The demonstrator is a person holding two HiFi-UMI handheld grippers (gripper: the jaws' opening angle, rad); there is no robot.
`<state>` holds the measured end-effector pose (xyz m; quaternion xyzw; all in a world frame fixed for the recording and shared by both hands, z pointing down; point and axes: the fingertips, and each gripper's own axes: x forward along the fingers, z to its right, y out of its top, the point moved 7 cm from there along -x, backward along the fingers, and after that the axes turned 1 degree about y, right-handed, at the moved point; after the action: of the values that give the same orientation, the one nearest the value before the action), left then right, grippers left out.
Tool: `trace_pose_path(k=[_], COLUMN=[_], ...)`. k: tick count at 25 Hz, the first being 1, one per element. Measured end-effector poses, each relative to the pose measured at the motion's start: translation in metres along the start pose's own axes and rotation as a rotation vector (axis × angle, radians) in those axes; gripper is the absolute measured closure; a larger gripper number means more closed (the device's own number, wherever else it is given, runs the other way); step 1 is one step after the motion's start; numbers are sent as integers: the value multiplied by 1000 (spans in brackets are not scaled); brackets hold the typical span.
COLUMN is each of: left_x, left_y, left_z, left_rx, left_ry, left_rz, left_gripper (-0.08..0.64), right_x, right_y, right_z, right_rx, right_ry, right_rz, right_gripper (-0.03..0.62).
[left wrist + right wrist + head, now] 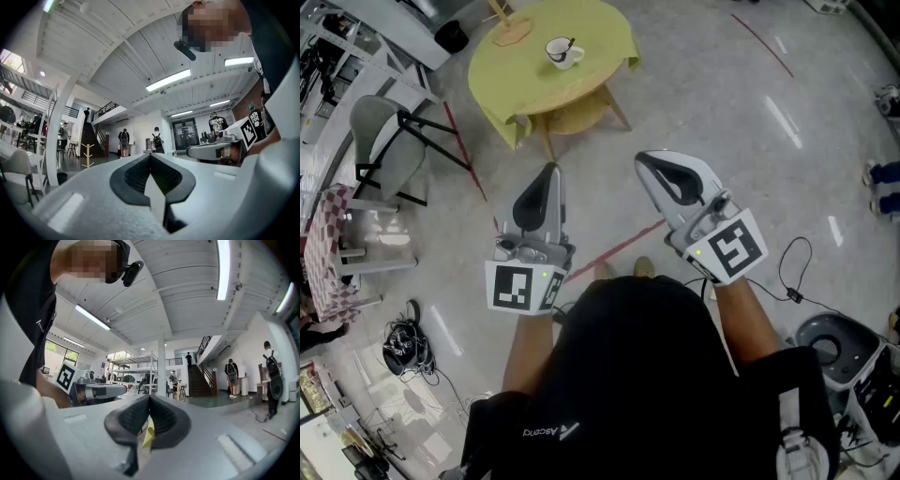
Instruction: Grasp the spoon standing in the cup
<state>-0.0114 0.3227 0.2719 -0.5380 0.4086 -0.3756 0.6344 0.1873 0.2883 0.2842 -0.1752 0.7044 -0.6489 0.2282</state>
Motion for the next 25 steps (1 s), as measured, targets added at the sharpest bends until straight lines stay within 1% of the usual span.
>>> trace_pose_path(k=[3, 7, 11, 14, 17, 21, 25], left_x=[3, 12, 22, 28, 33, 47, 80], left_y=[1, 4, 8, 12, 8, -12, -28], left_z=[6, 14, 18, 16, 10, -6, -37], left_rx=[1, 4, 17, 29, 32, 33, 26], left_ry=[8, 21, 43, 62, 78, 96, 101], left_rz=[-6, -8, -9, -6, -10, -11, 0], left_gripper=[549, 548, 548, 548, 548, 548, 548], right_x=[-4, -7, -10, -4, 4, 25, 61], right_y=[2, 8, 6, 4, -1, -20, -36], right_z=[4, 10, 21, 30, 39, 54, 79], right_rx=[-3, 25, 0, 4, 9, 13, 2], right_ry=[-1, -5, 6, 10, 5, 6, 1], right_rz=[7, 23, 9, -2, -7, 0, -21], right_gripper=[589, 589, 589, 589, 589, 589, 589])
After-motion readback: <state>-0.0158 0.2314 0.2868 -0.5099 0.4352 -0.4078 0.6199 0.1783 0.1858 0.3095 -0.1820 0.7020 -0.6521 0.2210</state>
